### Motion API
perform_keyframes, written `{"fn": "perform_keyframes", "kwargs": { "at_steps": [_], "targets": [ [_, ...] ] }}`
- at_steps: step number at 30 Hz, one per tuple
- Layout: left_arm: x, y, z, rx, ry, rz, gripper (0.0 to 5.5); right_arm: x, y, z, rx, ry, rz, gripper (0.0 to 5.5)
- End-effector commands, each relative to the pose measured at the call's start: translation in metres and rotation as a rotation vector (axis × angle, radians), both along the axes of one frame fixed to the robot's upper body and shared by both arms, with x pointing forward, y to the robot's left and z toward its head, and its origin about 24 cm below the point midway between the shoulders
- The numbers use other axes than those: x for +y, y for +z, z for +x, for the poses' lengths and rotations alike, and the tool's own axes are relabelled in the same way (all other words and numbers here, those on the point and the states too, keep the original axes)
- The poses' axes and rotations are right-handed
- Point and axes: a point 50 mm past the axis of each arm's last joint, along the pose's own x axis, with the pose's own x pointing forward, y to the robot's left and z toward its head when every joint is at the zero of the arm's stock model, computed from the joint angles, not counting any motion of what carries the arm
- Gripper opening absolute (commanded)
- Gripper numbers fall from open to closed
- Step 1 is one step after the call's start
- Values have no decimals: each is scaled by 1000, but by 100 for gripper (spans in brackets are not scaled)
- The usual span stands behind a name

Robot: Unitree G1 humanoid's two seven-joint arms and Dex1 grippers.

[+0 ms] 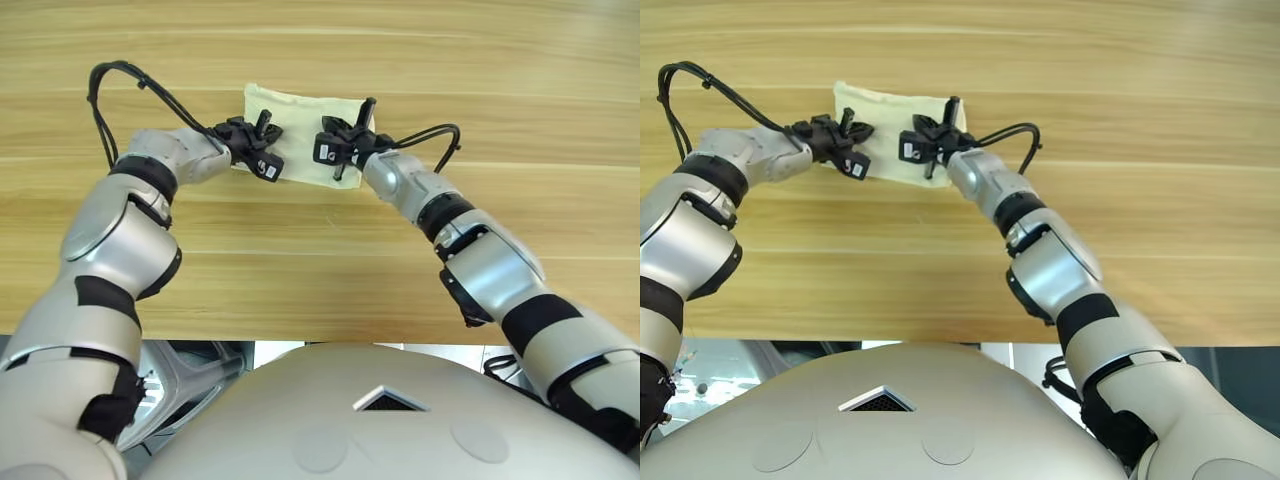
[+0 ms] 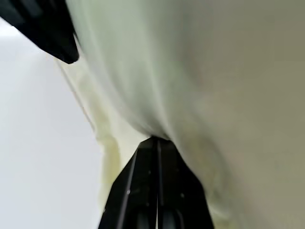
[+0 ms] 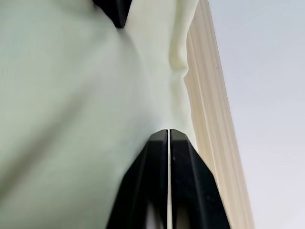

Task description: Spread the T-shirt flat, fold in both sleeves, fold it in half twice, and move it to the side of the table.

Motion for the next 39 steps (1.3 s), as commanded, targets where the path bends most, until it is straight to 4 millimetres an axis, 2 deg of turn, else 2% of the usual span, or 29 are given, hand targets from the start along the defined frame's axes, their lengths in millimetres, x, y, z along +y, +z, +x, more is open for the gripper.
{"fn": "perform_keyframes", "kwargs": {
  "at_steps": [1,4,9,17,21,29,32,35,39],
  "targets": [
    [61,-35,-32,231,48,504,0,-25,-78,-67,304,9,-217,4],
    [71,-28,-29,239,46,588,0,-23,-78,-67,305,12,-219,4],
    [75,-7,-20,219,37,528,0,-26,-78,-67,303,-1,-229,4],
    [62,33,8,-118,-4,202,0,-31,-84,-71,326,-9,-267,4],
    [50,65,21,-312,-44,-41,0,-36,-85,-72,332,-19,-276,4],
    [30,92,19,-471,-134,-398,0,-40,-83,-68,322,-42,-267,4],
    [25,93,5,-424,-150,-585,0,-40,-63,-48,258,-77,-102,4],
    [22,86,-7,-386,-165,-650,0,-49,-35,-32,166,-78,57,4],
    [20,72,-18,-349,-149,-673,0,-73,-13,-36,95,-84,148,4]
  ]
}}
